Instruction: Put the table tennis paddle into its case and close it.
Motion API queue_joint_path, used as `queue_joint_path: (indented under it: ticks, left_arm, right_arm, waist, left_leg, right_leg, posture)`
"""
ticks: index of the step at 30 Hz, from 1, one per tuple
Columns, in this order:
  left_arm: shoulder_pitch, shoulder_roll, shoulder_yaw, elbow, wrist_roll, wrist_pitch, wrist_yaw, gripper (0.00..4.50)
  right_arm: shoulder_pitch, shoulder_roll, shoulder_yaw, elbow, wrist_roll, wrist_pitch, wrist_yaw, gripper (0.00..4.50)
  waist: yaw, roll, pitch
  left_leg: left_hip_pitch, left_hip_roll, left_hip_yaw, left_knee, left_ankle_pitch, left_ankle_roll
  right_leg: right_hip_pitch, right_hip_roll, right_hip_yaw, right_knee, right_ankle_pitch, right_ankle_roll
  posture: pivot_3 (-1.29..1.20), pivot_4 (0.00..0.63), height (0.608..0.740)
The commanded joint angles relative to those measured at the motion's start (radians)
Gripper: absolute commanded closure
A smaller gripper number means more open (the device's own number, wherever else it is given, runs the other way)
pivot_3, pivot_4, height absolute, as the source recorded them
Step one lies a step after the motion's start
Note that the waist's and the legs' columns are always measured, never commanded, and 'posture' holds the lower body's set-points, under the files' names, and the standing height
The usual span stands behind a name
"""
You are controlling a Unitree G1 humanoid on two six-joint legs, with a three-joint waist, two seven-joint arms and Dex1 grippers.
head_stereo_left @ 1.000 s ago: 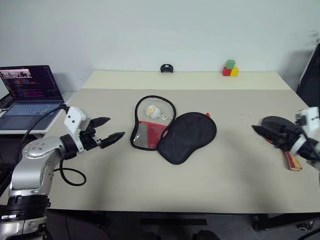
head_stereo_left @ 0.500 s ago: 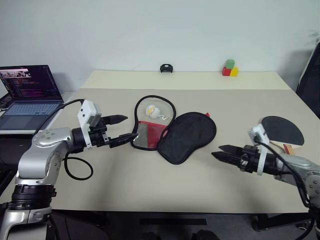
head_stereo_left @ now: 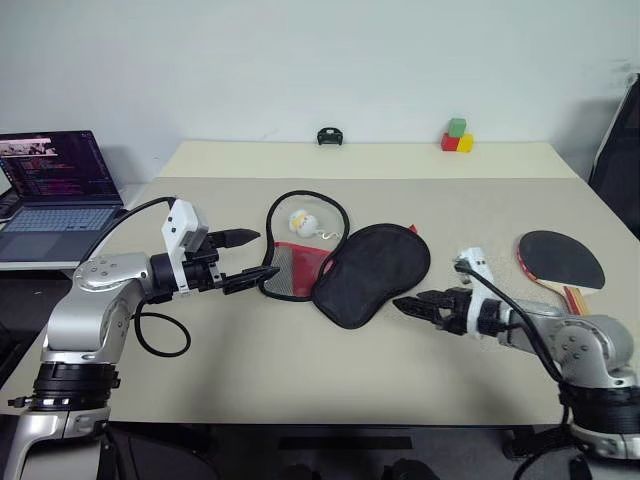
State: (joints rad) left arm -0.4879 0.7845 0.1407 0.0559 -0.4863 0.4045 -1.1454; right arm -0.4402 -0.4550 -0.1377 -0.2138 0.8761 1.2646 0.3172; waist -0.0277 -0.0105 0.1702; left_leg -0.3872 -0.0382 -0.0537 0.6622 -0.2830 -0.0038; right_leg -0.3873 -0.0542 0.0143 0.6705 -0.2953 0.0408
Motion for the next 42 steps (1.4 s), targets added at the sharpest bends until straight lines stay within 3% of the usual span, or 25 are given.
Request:
queue_joint_path:
  ticks: [1, 7, 18, 31, 42]
  left_arm:
    - [-0.031, 0.005, 0.000, -0.001, -0.008, -0.016, -0.023, 0.00]
    - [-0.045, 0.008, -0.010, -0.004, -0.046, 0.035, -0.078, 0.00]
    - [-0.033, 0.030, -0.022, -0.035, -0.062, 0.075, -0.157, 0.00]
    - [-0.011, 0.049, -0.013, -0.047, -0.053, 0.064, -0.157, 0.00]
    - [-0.022, 0.040, -0.027, -0.045, -0.046, 0.059, -0.153, 0.00]
  right_arm:
    - [-0.055, 0.048, -0.008, 0.008, 0.008, 0.031, -0.032, 0.02]
    - [-0.098, 0.142, 0.043, 0.072, -0.046, 0.015, -0.056, 0.02]
    - [-0.142, 0.220, 0.107, 0.147, -0.144, -0.044, -0.039, 0.02]
    - [-0.131, 0.078, 0.113, 0.048, -0.182, 0.010, 0.027, 0.02]
    - [-0.148, 0.209, 0.141, 0.133, -0.247, -0.043, -0.009, 0.02]
  waist:
    - [-0.001, 0.000, 0.000]
    - [-0.004, 0.000, 0.000]
    - [-0.005, 0.000, 0.000]
    - [-0.006, 0.000, 0.000]
    - [-0.006, 0.000, 0.000]
  left_leg:
    - [-0.002, 0.000, 0.000, 0.001, 0.000, 0.000]
    - [-0.003, 0.000, 0.000, 0.002, 0.000, 0.000]
    - [-0.003, -0.001, 0.000, 0.003, 0.001, -0.001]
    - [-0.003, -0.001, 0.000, 0.002, 0.002, -0.001]
    - [-0.004, -0.001, 0.000, 0.002, 0.002, -0.002]
  right_leg:
    - [-0.002, 0.000, 0.000, 0.002, 0.000, 0.000]
    - [-0.004, 0.000, 0.000, 0.006, 0.000, 0.000]
    - [-0.006, 0.000, 0.001, 0.009, 0.000, 0.000]
    - [-0.007, 0.001, 0.001, 0.010, 0.000, 0.000]
    - [-0.008, 0.000, 0.001, 0.010, 0.000, 0.000]
  posture:
    - [0.00, 0.150, 0.740]
    - [0.00, 0.150, 0.740]
    - [0.00, 0.150, 0.740]
    - [0.00, 0.150, 0.740]
    - [0.00, 0.150, 0.740]
